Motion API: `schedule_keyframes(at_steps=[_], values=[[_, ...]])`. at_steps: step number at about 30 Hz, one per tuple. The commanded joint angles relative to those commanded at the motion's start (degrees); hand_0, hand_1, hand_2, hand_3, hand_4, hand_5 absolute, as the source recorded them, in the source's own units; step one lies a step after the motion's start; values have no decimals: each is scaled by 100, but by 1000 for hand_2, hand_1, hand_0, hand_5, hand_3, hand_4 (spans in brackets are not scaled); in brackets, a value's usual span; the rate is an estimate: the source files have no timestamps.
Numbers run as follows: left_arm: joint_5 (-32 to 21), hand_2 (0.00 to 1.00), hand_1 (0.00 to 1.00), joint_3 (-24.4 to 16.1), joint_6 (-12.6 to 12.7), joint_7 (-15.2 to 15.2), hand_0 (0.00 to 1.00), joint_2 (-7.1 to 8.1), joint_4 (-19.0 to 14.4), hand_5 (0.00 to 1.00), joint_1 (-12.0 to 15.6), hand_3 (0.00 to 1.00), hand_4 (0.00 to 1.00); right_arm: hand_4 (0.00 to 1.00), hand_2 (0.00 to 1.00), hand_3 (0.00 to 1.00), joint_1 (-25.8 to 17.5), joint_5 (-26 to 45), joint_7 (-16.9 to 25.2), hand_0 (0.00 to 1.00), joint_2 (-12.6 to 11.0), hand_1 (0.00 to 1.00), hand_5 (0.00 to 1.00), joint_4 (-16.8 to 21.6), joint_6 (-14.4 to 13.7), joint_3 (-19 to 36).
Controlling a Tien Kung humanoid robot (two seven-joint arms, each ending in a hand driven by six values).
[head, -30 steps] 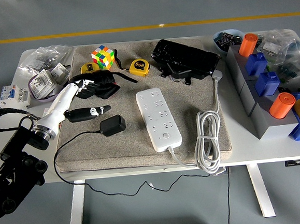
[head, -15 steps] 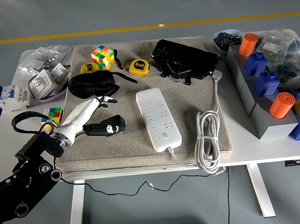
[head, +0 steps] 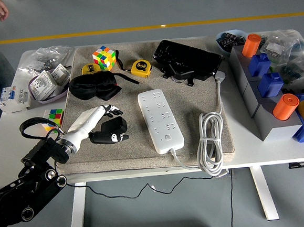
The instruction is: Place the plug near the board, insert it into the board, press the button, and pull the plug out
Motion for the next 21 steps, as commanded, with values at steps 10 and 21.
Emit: schedule_keyframes(at_steps=[10,21], values=[[-171,629,620,9,92,-56,601,-115,266,206,-71,583,982,998,689,597,-6,-8,3,679,-1,693,588,5,-3,-5],[-231,592,600,-27,110,3,565,-201,482,180,-172,570,931,998,690,597,1,-10,4,679,-3,692,587,6,-5,-8]])
